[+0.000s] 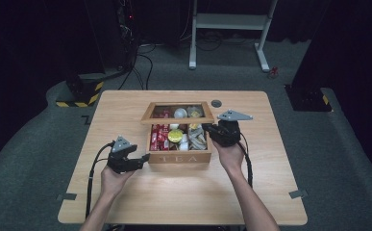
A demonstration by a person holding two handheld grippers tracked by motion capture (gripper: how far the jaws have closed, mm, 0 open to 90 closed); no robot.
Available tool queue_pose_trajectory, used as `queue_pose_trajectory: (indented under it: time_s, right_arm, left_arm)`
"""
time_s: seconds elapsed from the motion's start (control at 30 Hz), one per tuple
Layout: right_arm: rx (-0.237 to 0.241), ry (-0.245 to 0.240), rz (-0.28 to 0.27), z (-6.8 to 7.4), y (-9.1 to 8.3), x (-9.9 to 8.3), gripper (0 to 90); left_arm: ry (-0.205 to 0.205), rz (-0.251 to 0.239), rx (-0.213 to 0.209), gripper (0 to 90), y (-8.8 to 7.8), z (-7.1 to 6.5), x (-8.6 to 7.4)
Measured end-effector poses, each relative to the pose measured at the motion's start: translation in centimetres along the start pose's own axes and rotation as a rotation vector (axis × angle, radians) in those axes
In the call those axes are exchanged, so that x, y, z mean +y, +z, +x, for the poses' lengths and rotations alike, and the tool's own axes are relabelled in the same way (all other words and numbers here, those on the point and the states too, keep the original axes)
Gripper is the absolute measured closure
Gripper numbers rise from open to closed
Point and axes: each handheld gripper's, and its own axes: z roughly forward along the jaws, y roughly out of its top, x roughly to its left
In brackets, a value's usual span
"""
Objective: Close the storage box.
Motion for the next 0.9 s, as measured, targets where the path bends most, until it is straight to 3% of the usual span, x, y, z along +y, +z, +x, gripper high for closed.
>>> queue_pose_trajectory:
  time_s: [0.47, 0.9]
  right_arm:
    - [0.004, 0.018, -0.005, -0.1, 0.0, 0.3, 89.0]
    - [0.003, 0.02, -0.009, -0.4, 0.1, 1.3, 88.6]
  left_arm:
    - [0.049, -0.006, -0.025, 33.7, 1.0, -1.1, 2.4]
    - [0.069, -0.012, -0.056, 33.1, 2.3, -2.1, 4.0]
